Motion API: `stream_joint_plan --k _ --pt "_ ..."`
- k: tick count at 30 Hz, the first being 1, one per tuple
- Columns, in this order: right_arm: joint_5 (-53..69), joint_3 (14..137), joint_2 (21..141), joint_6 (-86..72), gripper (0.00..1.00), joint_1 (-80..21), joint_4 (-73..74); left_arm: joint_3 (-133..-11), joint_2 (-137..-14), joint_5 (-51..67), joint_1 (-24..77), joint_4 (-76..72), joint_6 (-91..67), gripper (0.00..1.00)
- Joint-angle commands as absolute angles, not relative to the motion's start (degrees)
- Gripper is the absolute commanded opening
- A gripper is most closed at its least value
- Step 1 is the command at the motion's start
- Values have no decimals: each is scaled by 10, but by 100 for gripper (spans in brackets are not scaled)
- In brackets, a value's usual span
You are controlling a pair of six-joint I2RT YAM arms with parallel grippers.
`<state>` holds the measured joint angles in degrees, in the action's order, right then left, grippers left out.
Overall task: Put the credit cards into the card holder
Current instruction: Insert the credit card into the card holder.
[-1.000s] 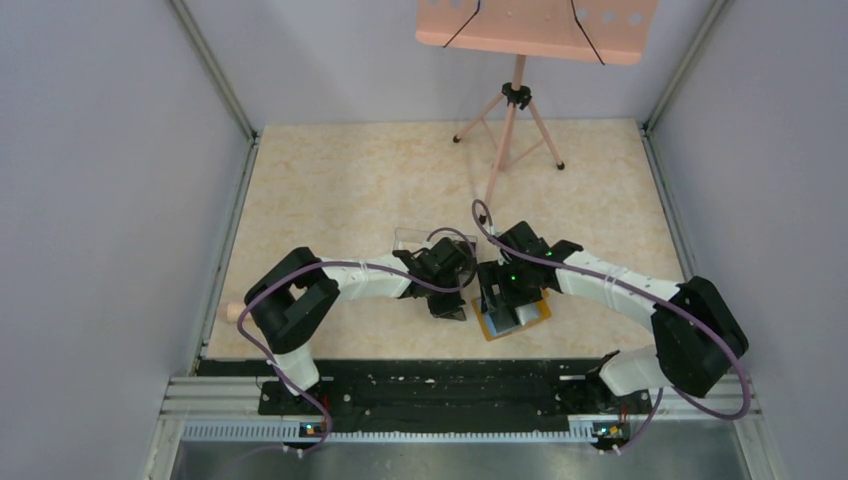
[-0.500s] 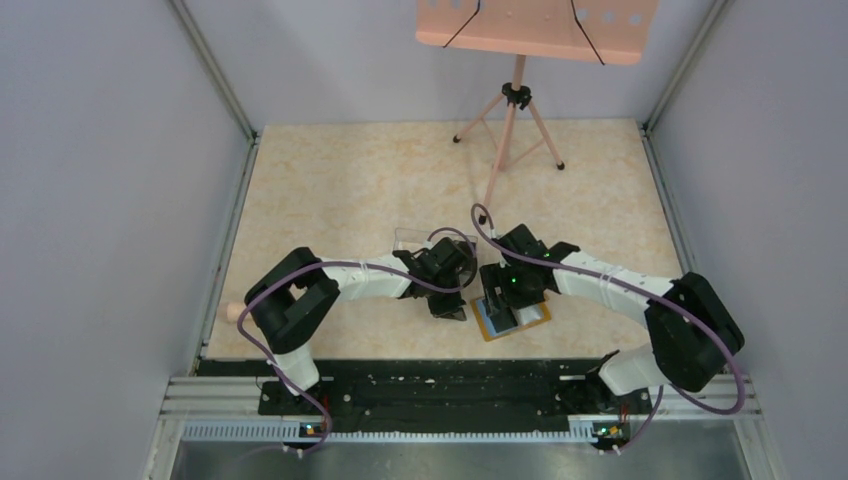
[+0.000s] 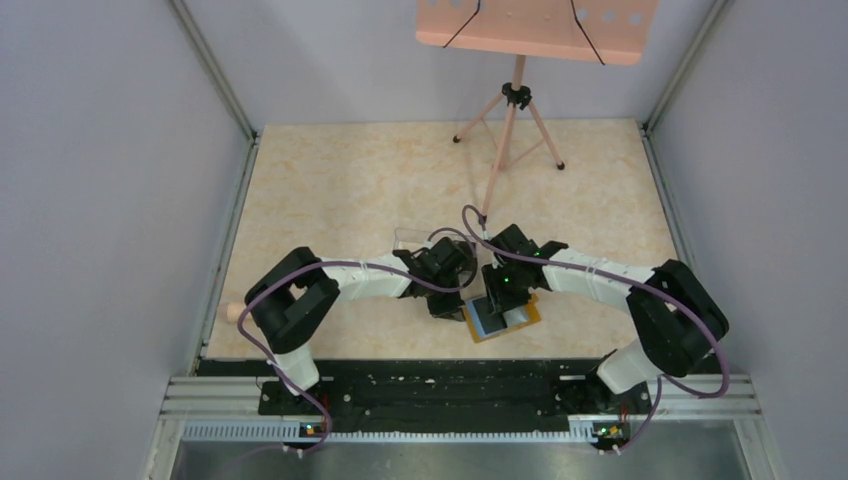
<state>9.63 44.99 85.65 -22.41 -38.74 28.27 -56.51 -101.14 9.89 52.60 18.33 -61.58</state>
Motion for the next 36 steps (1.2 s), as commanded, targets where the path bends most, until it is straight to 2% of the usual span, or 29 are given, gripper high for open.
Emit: stream_joint_plan --k 1,4,6,11,14,17,20,23,30,36 --pt "186 443 902 -269 28 -434 219 -574 -1014 77 530 193 -609 0" --pt "206 451 914 -281 14 -444 205 -575 -1007 59 529 219 -605 0" --pt "222 453 917 -289 12 -448 195 -578 -1003 42 529 252 -601 0" --pt "260 446 911 -323 14 -448 159 -584 -980 -10 528 311 -591 1" --pt "269 442 909 -339 17 -448 148 -590 -961 -33 527 338 -587 9" --pt "278 435 908 -354 22 -449 137 -590 -940 -41 523 356 -585 24" --pt "281 427 906 -366 23 -448 129 -586 -920 -46 519 372 -584 31" --pt "271 419 899 -370 23 -447 130 -574 -897 -36 517 365 -590 33" --pt "261 403 887 -366 22 -431 131 -488 -831 54 517 188 -619 34" --pt "257 397 893 -364 19 -430 130 -515 -827 14 518 266 -605 34"
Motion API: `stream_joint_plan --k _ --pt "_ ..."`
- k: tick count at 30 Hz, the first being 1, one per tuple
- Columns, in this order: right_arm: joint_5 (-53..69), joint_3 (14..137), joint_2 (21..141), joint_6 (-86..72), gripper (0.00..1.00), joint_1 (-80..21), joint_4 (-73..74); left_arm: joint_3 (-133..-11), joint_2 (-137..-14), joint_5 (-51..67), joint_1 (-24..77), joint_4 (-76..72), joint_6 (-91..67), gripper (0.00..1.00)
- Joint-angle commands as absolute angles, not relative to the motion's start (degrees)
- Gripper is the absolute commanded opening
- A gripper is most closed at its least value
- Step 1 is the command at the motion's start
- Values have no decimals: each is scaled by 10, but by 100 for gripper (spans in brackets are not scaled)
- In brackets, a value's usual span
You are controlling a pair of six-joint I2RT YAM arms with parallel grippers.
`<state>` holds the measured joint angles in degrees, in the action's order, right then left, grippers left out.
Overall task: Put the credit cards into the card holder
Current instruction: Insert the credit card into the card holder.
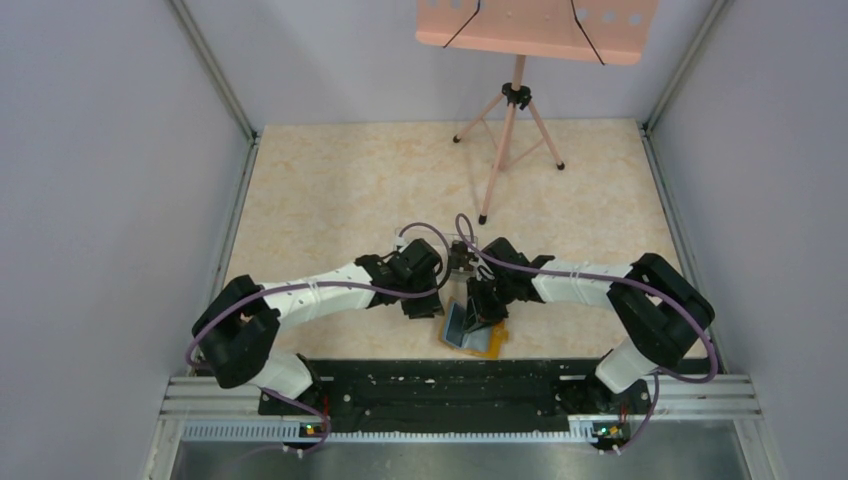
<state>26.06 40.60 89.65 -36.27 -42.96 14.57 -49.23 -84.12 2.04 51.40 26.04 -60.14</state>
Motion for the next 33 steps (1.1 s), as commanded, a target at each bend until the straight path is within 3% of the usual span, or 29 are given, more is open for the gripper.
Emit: stream_joint_plan --k 1,11,21,33 --pt "257 398 894 -364 19 -430 130 -520 -825 7 518 279 -601 34" --pt "254 403 904 -361 17 -430 131 -563 -796 -81 527 369 -588 34" --pt "252 403 911 -355 13 -430 136 -475 -834 76 526 180 -620 37" --pt "259 397 918 -348 8 -430 132 -465 -891 98 522 170 -617 37"
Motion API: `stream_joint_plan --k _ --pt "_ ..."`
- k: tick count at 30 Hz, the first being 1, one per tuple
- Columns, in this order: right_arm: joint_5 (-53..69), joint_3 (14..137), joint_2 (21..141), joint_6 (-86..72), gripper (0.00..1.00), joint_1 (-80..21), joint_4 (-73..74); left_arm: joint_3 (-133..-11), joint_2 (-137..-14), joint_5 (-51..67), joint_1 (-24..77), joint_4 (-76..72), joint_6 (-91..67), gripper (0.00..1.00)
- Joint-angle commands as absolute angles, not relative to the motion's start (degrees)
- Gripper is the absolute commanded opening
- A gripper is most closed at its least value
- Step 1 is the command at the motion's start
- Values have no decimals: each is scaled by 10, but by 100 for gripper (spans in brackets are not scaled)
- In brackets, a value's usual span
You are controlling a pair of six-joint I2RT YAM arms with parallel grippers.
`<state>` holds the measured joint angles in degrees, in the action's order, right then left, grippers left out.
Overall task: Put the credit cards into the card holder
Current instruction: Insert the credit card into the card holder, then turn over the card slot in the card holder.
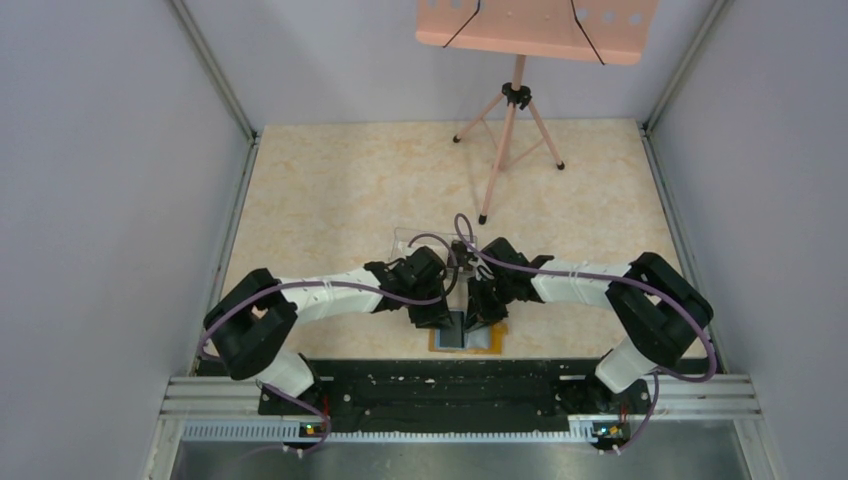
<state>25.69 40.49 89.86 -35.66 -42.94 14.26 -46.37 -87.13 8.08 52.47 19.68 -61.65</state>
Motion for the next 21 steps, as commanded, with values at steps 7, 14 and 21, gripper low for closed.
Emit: stream_joint_plan --k 7,14,21 --pt "260 397 924 -346 5 -430 131 -505 -913 58 523 249 -601 37" --pt "262 396 929 -344 1 -430 132 -523 -907 24 523 303 -596 37" --pt "261 395 933 -345 0 -430 132 -521 -907 32 524 291 -595 37"
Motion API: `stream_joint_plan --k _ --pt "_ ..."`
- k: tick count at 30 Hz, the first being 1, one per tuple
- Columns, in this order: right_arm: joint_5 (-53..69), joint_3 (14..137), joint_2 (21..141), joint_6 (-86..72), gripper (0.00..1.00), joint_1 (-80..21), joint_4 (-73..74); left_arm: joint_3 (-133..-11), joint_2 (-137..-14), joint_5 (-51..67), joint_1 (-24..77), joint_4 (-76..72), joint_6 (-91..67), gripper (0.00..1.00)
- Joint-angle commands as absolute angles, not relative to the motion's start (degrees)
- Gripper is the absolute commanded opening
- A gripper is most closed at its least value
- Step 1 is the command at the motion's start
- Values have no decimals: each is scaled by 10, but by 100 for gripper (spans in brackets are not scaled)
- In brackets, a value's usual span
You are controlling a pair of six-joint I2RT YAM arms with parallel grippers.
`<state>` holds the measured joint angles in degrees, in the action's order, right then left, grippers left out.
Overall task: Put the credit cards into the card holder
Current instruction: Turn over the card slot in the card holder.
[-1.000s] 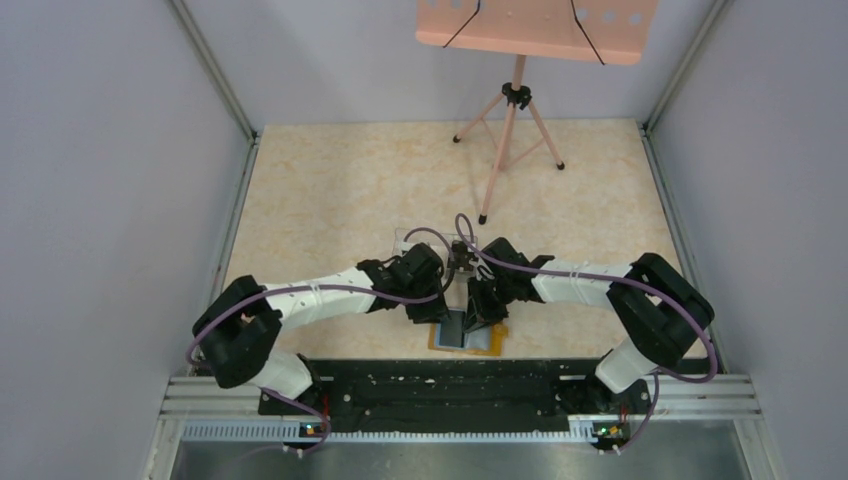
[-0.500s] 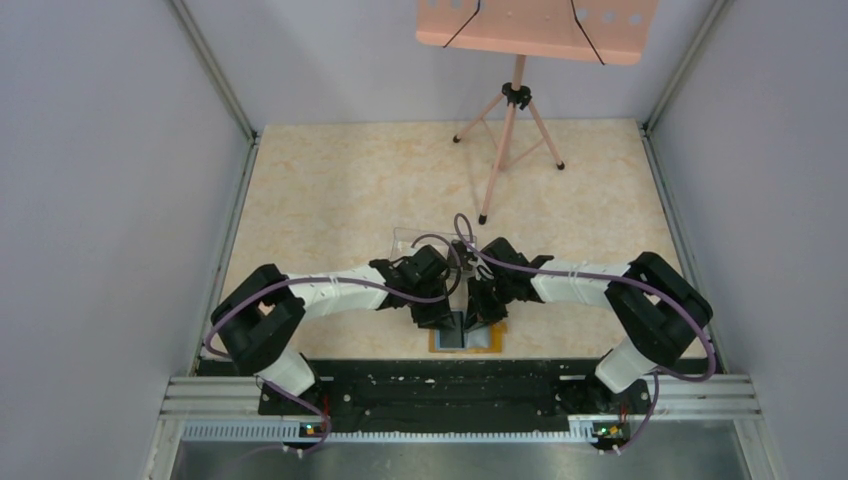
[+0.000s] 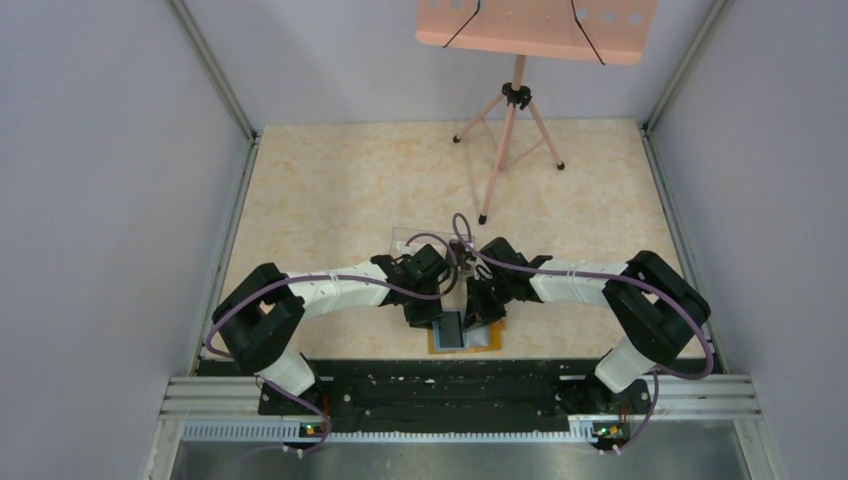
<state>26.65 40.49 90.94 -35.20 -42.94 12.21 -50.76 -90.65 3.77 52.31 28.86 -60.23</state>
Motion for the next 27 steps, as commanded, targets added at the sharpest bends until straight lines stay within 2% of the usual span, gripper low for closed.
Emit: stream_joint_plan --k 1,8,27 --pt "262 396 933 -344 0 -430 132 -521 -910 36 524 286 -595 37" --pt "263 395 936 -344 0 -430 131 -531 -898 29 532 283 -592 32" --pt "265 390 939 -343 0 -430 128 -567 -915 6 550 317 -588 31"
